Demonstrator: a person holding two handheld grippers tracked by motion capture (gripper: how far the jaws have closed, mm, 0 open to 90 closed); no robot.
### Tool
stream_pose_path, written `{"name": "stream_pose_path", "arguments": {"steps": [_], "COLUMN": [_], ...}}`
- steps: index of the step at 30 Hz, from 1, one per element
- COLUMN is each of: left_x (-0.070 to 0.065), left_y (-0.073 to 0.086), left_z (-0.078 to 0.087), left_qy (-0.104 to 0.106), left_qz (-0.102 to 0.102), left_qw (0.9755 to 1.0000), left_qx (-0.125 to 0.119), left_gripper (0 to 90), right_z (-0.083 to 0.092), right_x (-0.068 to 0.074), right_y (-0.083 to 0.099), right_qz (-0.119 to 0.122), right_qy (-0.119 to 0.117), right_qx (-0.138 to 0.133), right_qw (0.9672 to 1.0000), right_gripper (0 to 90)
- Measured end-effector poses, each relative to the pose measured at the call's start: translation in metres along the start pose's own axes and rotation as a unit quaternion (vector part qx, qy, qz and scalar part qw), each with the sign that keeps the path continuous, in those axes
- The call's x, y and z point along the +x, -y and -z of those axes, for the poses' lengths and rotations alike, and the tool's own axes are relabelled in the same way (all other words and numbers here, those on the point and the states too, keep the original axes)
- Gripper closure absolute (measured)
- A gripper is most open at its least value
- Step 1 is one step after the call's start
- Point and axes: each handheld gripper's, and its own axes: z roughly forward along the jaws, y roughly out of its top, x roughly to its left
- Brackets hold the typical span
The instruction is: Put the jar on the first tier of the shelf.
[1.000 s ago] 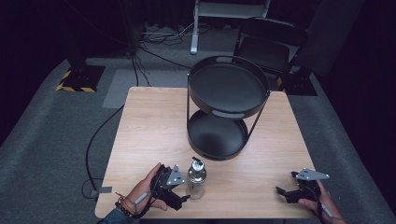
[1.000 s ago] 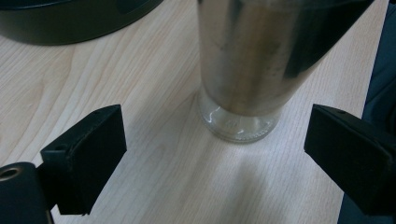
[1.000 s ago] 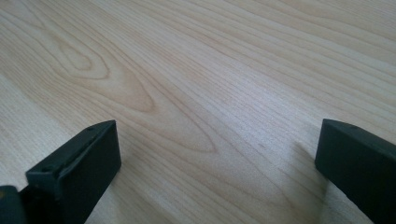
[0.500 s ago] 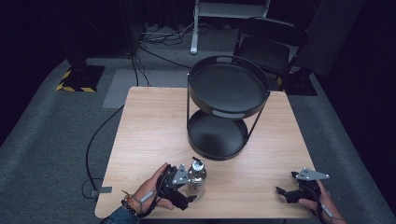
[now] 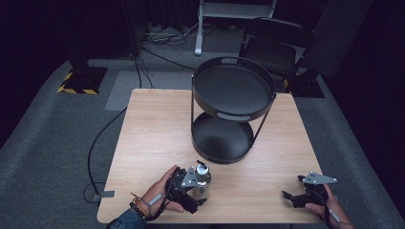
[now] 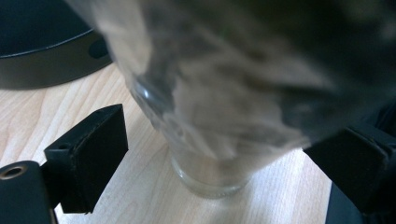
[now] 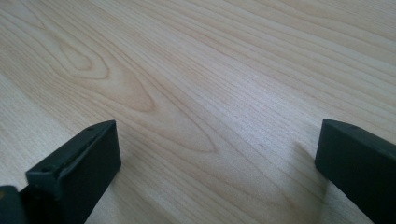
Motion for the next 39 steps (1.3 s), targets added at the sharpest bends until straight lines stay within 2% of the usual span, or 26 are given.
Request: {"name": "stream_pose_path", "arguments": {"steps": [6, 9, 11, 16, 22, 33, 39], "left_x": [-0.001, -0.002, -0.002, -0.002, -0.001, -0.006, -0.006], "left_y": [-0.002, -0.003, -0.003, -0.004, -0.003, -0.001, -0.001], "left_z": [-0.001, -0.001, -0.002, -0.006, -0.009, -0.01, -0.01], "left_qy": [-0.002, 0.007, 0.004, 0.004, 0.007, -0.006, -0.004], "left_qz": [0.008, 0.011, 0.014, 0.019, 0.025, 0.022, 0.026], "left_qw": [1.0, 0.9998, 0.9998, 0.9993, 0.998, 0.9973, 0.997], "left_qx": [-0.006, -0.012, -0.017, -0.032, -0.058, -0.069, -0.072], "left_gripper": [9.3, 11.7, 12.8, 19.7, 32.4, 34.5, 34.6], "right_z": [0.0, 0.0, 0.0, 0.0, 0.0, 0.0, 0.0], "right_x": [0.0, 0.0, 0.0, 0.0, 0.0, 0.0, 0.0], "right_y": [0.0, 0.0, 0.0, 0.0, 0.0, 0.0, 0.0], "right_qz": [0.0, 0.0, 0.0, 0.0, 0.0, 0.0, 0.0], "right_qy": [0.0, 0.0, 0.0, 0.0, 0.0, 0.0, 0.0], "right_qx": [0.0, 0.0, 0.0, 0.0, 0.0, 0.0, 0.0], "right_qw": [1.0, 1.0, 1.0, 1.0, 1.0, 1.0, 1.0], "right_gripper": [0.0, 0.0, 0.0, 0.0, 0.0, 0.0, 0.0]}}
